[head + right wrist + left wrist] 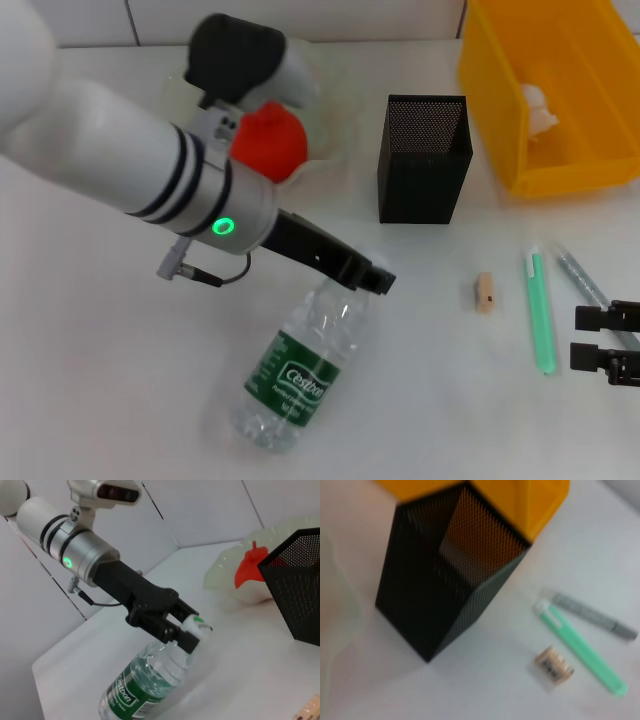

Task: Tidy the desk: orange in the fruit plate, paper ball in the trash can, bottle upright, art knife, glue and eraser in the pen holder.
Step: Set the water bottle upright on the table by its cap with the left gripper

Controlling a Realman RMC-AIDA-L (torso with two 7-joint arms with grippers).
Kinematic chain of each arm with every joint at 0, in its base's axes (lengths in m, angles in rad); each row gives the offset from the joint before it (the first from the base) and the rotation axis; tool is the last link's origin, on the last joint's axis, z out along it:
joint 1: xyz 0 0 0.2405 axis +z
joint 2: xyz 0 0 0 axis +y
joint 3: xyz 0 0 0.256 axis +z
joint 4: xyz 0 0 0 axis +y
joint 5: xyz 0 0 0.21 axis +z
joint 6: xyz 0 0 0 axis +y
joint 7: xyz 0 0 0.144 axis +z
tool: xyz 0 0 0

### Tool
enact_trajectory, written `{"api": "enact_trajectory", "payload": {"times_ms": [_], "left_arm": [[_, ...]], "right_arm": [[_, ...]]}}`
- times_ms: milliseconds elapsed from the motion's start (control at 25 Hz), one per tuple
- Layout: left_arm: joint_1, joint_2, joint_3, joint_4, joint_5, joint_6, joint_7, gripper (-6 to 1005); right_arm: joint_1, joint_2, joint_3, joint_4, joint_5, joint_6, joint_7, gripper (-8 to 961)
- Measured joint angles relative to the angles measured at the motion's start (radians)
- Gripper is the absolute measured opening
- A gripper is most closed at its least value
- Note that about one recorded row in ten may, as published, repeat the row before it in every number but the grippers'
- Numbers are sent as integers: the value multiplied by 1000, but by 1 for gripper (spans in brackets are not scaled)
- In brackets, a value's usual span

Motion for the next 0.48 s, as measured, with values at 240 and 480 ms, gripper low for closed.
{"api": "enact_trajectory", "payload": {"times_ms": [240, 480], "left_arm": [[125, 2, -103, 79, -161, -1, 162, 454], [223, 3, -221, 31, -400, 35, 441, 451]], "right_arm": [[1, 9, 23, 1, 2, -12, 0, 680], [6, 20, 25, 1, 19, -15, 11, 681]]}}
